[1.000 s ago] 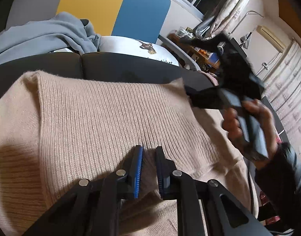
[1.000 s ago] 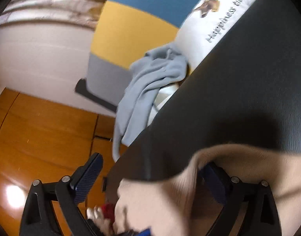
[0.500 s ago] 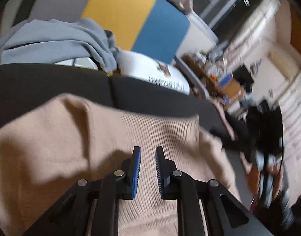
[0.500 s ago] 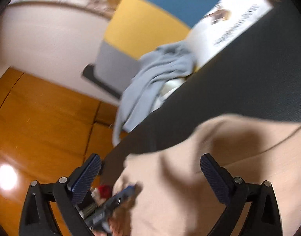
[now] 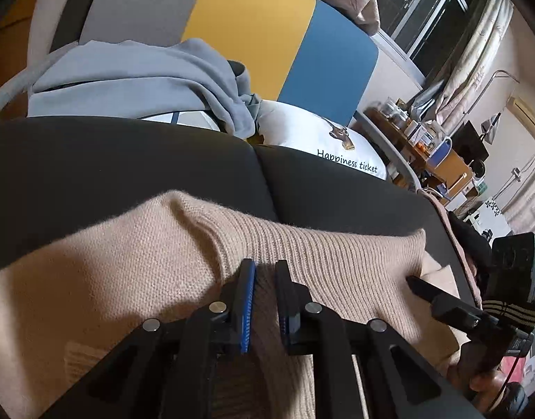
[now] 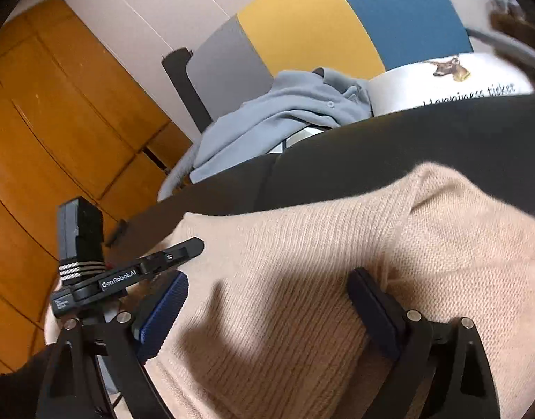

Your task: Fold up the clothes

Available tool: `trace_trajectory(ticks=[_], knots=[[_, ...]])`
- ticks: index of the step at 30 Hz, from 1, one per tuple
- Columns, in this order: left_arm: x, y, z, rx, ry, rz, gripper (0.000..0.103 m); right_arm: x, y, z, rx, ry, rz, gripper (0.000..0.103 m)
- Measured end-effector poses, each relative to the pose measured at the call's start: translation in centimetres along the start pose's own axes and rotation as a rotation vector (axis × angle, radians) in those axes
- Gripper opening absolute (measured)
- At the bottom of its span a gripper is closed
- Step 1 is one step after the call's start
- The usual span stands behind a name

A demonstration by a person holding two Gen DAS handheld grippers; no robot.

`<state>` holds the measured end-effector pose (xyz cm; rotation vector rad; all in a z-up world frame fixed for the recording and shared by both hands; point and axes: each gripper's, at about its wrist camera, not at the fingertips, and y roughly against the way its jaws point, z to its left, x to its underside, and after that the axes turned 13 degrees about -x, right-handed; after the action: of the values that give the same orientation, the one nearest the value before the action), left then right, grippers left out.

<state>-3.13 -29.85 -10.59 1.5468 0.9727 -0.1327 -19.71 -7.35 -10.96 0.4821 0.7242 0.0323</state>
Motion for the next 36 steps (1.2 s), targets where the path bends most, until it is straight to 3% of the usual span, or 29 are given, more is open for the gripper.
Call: trace_trajectory(ticks=[4,7,12,14,17,23,28,36], knots=[[0.5,2.9,0.1,-0.035,0.039,-0.047,0.018,-0.4,-0.1,-0.4,-0.001,-0.009,0.005,0.095],[2.4,6.0,-1.1,0.003,-0.021,-0.102,0.020,-1.0,0.1,1.3,0.066,-0.002,0.080,0.094],[6.8,7.8,-2.8,-0.026,-0.119,-0.096,0.020,1.1,4.0,4.6,0.062,0.006,0.070,0.098],[8.2,6.3,-2.3,-0.033,-0.069,-0.036,0.020,3.2,5.5,4.7,0.099,-0.008,0.065,0.099],[8.6,6.0,-1.4,-0.009,0.017,-0.037,0.020,6.8,7.2,4.3,0.187,-0.020,0.065,0.102],[10.6,10.3,-0.6,-0.002,0.140,-0.070,0.022,10.1,7.4,4.5,0.270,0.106,0.071,0.103],[10.8,15.7,5.1,-0.109,0.230,-0.125,0.023,10.0,6.8,4.7,0.307,0.133,0.086,0.103],[10.9,24.4,14.5,-0.292,0.376,-0.211,0.033,9.9,7.8,4.2,0.234,0.091,0.037,0.103]])
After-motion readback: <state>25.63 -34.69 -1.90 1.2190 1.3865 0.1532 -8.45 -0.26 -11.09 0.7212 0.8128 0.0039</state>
